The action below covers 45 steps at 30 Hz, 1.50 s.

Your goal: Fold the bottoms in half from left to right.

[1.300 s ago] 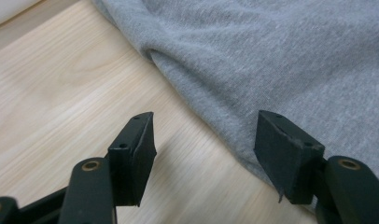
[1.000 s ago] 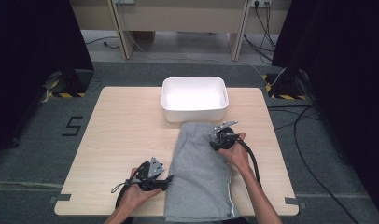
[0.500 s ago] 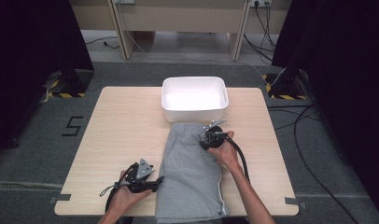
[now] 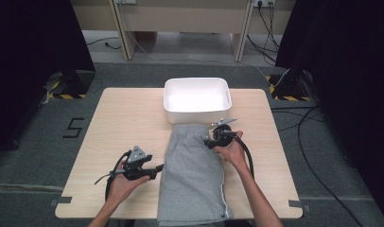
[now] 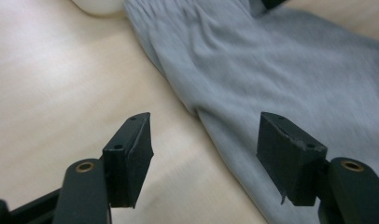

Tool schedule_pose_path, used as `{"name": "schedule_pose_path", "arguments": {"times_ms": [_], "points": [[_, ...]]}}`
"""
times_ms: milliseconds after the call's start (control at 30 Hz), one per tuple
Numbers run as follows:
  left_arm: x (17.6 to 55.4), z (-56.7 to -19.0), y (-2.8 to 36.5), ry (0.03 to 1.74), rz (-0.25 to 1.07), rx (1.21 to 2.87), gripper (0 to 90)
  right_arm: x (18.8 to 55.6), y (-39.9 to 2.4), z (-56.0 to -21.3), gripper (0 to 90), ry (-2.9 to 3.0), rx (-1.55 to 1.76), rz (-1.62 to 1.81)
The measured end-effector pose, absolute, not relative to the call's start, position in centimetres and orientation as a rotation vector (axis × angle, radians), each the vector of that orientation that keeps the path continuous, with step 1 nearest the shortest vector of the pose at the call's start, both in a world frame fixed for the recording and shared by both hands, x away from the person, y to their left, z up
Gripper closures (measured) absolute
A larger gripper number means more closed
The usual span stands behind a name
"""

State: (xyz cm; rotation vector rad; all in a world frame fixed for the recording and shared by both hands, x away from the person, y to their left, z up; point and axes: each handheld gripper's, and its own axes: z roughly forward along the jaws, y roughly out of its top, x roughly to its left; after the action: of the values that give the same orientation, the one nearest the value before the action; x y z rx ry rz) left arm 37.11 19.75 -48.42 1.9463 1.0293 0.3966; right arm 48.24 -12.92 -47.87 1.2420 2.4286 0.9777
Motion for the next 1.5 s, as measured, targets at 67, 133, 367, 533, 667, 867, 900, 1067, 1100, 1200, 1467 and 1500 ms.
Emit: {"name": "schedule_pose_path", "arguments": {"times_ms": [67, 133, 367, 533, 667, 867, 900, 1067, 1100, 1200, 1467, 1500], "points": [[38.4, -48.0, 19.6, 1.044, 0.383, 1.926, 35.1, 48.3, -13.2, -47.8, 45.0, 2.411, 1.258, 0.989], [39.7, -47.7, 19.2, 1.061, 0.378, 1.92, 35.0, 48.4, -13.3, -47.7, 44.5, 2.406, 1.26, 0.999], [44.1, -48.2, 17.8, 1.132, 0.345, 1.92, 34.6, 48.7, -13.3, -47.5, 42.5, 2.395, 1.279, 1.048], [46.4, -49.0, 16.7, 1.178, 0.33, 1.928, 34.0, 49.0, -13.2, -47.7, 41.0, 2.396, 1.289, 1.055], [47.7, -49.5, 16.2, 1.203, 0.324, 1.928, 33.4, 49.1, -13.2, -47.7, 40.6, 2.393, 1.297, 1.061], [48.9, -49.9, 15.9, 1.242, 0.306, 1.906, 32.6, 49.3, -13.1, -47.8, 40.1, 2.397, 1.29, 1.057], [49.1, -49.9, 15.8, 1.244, 0.305, 1.908, 32.6, 49.4, -13.0, -47.8, 40.1, 2.397, 1.292, 1.057], [49.7, -50.1, 15.6, 1.262, 0.304, 1.9, 32.2, 49.5, -12.9, -47.8, 39.9, 2.405, 1.301, 1.052], [49.8, -50.2, 15.5, 1.262, 0.304, 1.899, 32.1, 49.5, -12.8, -47.9, 39.9, 2.403, 1.298, 1.054], [50.0, -50.3, 15.4, 1.269, 0.3, 1.893, 32.0, 49.6, -12.7, -47.9, 39.9, 2.408, 1.299, 1.051], [50.4, -50.4, 15.1, 1.283, 0.295, 1.878, 31.6, 49.7, -12.5, -48.0, 39.8, 2.417, 1.293, 1.049], [50.4, -50.4, 15.0, 1.285, 0.296, 1.876, 31.6, 49.6, -12.5, -48.0, 39.8, 2.417, 1.296, 1.048]]}}
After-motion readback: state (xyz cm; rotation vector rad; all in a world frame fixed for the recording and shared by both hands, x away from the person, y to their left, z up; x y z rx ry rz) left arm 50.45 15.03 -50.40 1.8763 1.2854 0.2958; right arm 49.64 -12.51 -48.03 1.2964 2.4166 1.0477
